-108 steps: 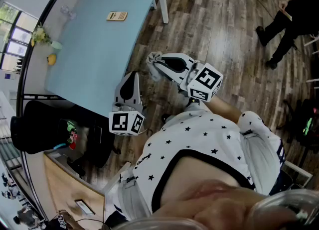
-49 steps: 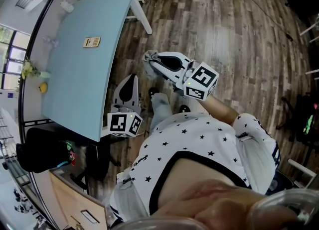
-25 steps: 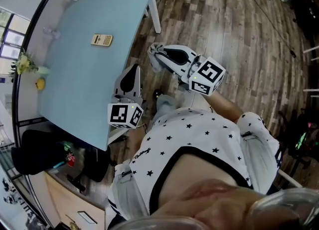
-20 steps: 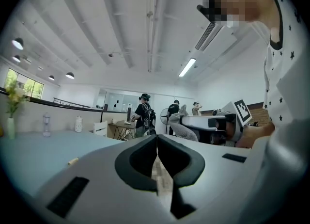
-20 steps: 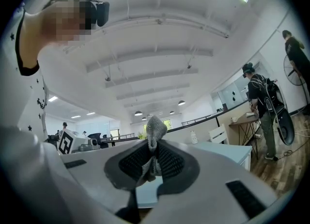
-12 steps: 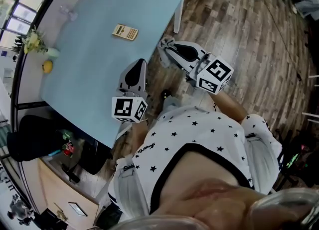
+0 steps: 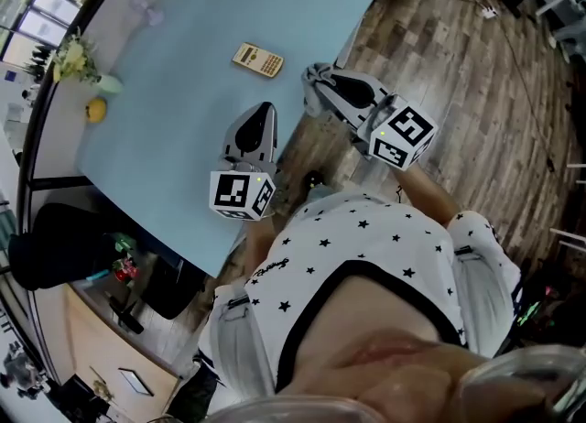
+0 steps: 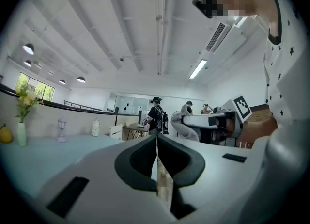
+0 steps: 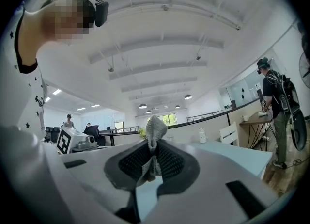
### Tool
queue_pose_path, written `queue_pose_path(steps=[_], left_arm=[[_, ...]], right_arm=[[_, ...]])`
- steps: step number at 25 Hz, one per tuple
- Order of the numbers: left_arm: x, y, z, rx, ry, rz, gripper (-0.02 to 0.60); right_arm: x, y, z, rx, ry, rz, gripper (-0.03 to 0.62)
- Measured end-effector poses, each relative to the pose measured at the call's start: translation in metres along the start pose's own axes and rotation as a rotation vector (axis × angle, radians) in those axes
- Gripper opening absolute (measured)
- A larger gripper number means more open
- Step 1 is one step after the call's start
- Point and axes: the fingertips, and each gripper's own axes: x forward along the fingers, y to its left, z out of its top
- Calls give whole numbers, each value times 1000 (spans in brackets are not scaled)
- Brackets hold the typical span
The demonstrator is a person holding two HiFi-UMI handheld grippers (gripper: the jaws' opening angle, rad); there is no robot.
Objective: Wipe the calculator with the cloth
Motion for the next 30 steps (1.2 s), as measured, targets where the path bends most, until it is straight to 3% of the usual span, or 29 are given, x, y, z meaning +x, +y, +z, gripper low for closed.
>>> queue_pose_path(steps=[16,30], left_arm=[[-13,53,-22,-65,19,121,31],[-13,102,-7,-41,15,442,31]], right_arm=[[58,-4,-27,27,90,91,43],[143,-29,-24,65,116,372,43]])
